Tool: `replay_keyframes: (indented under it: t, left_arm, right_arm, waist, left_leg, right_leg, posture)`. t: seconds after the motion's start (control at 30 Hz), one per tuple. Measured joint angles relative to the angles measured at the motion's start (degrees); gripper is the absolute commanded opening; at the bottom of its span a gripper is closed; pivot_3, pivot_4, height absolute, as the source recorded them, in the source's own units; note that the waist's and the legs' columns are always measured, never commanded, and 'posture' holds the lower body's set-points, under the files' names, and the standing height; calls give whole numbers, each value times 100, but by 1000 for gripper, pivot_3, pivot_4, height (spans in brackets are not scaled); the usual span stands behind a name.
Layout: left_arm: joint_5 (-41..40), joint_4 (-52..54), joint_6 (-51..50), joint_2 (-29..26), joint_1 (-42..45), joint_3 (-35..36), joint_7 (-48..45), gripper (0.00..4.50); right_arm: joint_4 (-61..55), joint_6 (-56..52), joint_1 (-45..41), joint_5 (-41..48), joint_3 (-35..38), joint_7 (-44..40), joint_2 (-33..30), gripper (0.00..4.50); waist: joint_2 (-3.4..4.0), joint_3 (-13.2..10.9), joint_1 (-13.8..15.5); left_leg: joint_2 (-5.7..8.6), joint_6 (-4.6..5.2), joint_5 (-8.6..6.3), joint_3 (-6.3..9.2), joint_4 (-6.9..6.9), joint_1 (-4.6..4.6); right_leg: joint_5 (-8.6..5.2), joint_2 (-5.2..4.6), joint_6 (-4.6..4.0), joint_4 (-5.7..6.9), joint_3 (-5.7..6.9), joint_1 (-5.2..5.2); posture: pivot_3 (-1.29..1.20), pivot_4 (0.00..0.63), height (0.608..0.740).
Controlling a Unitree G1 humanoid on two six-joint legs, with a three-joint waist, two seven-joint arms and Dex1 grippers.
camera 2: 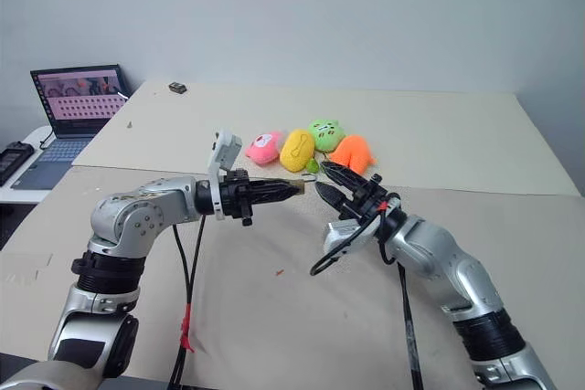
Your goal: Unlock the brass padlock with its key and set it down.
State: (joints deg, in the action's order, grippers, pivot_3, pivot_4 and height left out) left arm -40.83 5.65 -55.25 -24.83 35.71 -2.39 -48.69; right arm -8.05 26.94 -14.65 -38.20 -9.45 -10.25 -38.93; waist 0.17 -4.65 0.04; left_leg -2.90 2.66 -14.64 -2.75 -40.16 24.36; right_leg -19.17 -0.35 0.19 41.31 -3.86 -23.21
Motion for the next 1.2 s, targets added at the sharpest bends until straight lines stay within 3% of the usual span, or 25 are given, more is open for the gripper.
replay_keyframes:
  t: [0.2,0.3,0.47,0.5,0.8,1.03,1.2]
  left_arm:
    - [24,0,-2,-34,38,-78,-81,5]
    - [159,2,26,-244,43,-270,-214,5]
    - [270,60,160,-602,-19,-438,-605,5]
    - [291,106,214,-696,-57,-479,-705,5]
    - [742,346,1147,-1110,-501,-827,-1493,5]
    - [518,-14,197,-193,-482,-799,-709,5]
    - [402,-573,-963,916,-305,-316,681,5]
  right_arm:
    - [512,-904,1,1553,182,-944,354,2658]
    - [660,-1577,29,2335,324,-1450,538,1938]
    - [641,-2466,16,3526,641,-2248,555,175]
    - [618,-2682,-1,3790,682,-2434,554,32]
    - [-342,-5287,-219,5925,902,-3855,24,32]
    - [-1126,-6461,-531,6557,952,-3755,-57,32]
    - [-1386,-6740,-522,6681,1026,-3537,-15,32]
  waist:
    - [-8,4,-27]
    - [-1,7,-39]
    - [10,15,-48]
    - [10,14,-54]
    - [16,17,-44]
    - [13,16,28]
    - [13,16,66]
  left_leg:
    - [-3,3,-2,3,-2,-2]
    - [-2,3,-2,5,3,-3]
    - [0,6,-3,14,15,-4]
    - [-1,6,-4,15,18,-5]
    - [0,15,-9,40,34,-9]
    - [5,32,-18,61,33,-16]
    - [9,36,-19,82,35,-14]
  right_leg:
    - [0,6,-1,2,1,5]
    - [0,6,-1,1,1,4]
    - [1,4,-1,-9,2,6]
    - [1,4,-1,-11,2,6]
    - [1,4,-1,-20,4,18]
    - [0,5,0,-31,5,43]
    - [1,5,1,-44,10,56]
  posture:
    - [0,150,644]
    - [0,150,644]
    - [0,150,644]
    - [0,150,644]
    - [0,150,644]
    - [0,150,644]
    - [0,150,644]
